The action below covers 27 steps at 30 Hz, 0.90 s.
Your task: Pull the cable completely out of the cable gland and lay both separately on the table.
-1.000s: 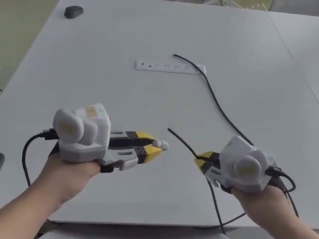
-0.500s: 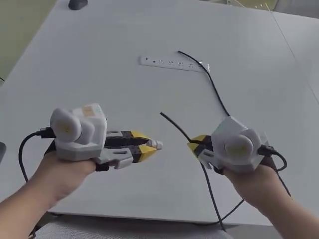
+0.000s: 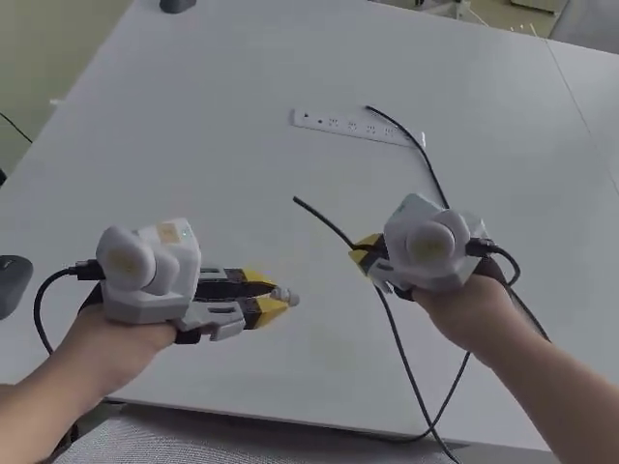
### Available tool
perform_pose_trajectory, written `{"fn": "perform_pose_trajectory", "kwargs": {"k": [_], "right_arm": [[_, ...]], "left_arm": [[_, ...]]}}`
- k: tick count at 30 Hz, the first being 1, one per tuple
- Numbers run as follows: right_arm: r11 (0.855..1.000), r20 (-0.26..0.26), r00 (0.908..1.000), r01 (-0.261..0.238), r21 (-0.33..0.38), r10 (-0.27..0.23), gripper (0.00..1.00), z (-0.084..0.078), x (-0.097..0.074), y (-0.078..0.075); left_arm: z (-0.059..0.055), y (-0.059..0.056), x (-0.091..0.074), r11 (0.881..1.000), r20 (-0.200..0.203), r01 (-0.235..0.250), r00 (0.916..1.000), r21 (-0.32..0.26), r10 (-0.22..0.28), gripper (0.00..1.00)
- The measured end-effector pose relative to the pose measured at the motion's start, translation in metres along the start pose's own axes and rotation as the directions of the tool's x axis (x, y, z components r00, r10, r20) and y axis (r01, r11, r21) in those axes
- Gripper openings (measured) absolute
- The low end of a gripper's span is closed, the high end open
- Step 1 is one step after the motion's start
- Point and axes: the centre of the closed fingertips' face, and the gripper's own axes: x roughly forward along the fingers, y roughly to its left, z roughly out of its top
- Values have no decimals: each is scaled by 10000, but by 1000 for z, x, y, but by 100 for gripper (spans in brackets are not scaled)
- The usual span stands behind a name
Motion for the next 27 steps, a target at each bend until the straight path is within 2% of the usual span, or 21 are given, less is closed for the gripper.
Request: {"fn": "perform_pose_trajectory", "kwargs": {"k": [4, 10, 17, 22, 27], "right_arm": [[9999, 3, 9999, -104, 36, 104, 0, 10, 11, 0], [9988, -96, 9994, -344, -353, 341, 0, 27, 30, 7], [9940, -273, 9965, -813, -726, 795, 0, 43, 58, 24], [9871, -192, 9934, -1148, -1113, 1133, 0, 63, 74, 38], [9766, -131, 9900, -1409, -1623, 1406, 0, 84, 86, 51]], "left_arm": [[-12, 5, -6, 9999, -129, -134, 9998, -102, 132, 15], [-34, 11, -12, 9994, -342, -267, 9991, -211, 260, 15], [-52, 15, -18, 9987, -405, -374, 9985, -332, 360, 15], [-69, 17, -22, 9980, -499, -409, 9980, -487, 384, 15], [-76, 20, -24, 9964, -381, -479, 9982, -693, 454, 15]]}}
